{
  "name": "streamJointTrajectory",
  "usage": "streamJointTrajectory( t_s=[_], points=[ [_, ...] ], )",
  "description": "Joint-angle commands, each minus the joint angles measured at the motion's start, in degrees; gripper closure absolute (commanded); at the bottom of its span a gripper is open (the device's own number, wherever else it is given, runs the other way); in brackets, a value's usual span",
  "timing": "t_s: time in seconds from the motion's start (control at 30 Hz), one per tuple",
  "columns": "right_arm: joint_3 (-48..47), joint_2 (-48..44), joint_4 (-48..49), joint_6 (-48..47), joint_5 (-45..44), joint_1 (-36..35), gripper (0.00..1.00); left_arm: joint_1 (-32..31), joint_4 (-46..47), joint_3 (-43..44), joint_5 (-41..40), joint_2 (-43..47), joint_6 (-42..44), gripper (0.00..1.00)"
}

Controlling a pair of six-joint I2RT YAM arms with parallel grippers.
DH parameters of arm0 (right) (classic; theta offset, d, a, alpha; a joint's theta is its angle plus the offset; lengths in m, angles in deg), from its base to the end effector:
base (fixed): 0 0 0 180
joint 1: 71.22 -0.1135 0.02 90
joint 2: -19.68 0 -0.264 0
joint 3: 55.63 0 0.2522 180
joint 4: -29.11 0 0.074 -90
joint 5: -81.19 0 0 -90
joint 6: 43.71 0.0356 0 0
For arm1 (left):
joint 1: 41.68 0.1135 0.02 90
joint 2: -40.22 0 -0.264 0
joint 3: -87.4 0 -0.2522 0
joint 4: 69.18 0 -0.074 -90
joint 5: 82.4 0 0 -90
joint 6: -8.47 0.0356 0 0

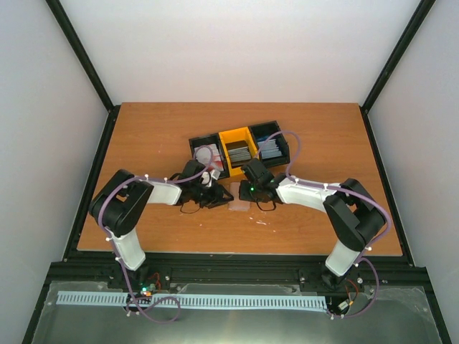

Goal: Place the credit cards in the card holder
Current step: Close the card holder at the center of the board.

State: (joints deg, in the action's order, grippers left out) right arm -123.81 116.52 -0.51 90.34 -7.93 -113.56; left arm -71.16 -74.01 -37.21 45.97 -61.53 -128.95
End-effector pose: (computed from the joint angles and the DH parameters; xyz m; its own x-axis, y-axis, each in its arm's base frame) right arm 0.2438 0.2229 0.1614 -0.9243 0.0983 -0.3688 -0.0512 0.9256 0.3749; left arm 0.2605 -0.1726 0.1100 -0.9925 -0.1021 -0.0679 -0.0093 0.6146 -0.7888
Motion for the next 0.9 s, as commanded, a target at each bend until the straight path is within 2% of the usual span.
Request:
streamJointTrajectory(
  t_s=[0.0,0.27,0.53,0.7,0.87],
  points=[
    [0.37,-0.89,1.13,-1.91,1.85,1.03,0.95,0.31,-6.02,0.13,-4.24,-3.24,1.97,0.63],
    [-1.63,0.36,-2.45,-9.95,6.84,4.01,0.95,0.31,-6.16,0.37,-4.86,-3.55,2.02,0.63],
    [-4.44,3.05,-3.90,-11.19,7.10,4.12,0.86,0.30,-6.11,0.33,-4.80,-3.80,2.22,0.63],
    [-5.67,4.27,-5.17,-10.76,6.02,4.12,0.86,0.28,-6.04,0.30,-4.71,-3.80,2.42,0.64],
    [-5.50,4.02,-5.76,-10.42,5.93,4.12,0.91,0.29,-5.91,0.23,-4.53,-3.82,2.45,0.64]
  ],
)
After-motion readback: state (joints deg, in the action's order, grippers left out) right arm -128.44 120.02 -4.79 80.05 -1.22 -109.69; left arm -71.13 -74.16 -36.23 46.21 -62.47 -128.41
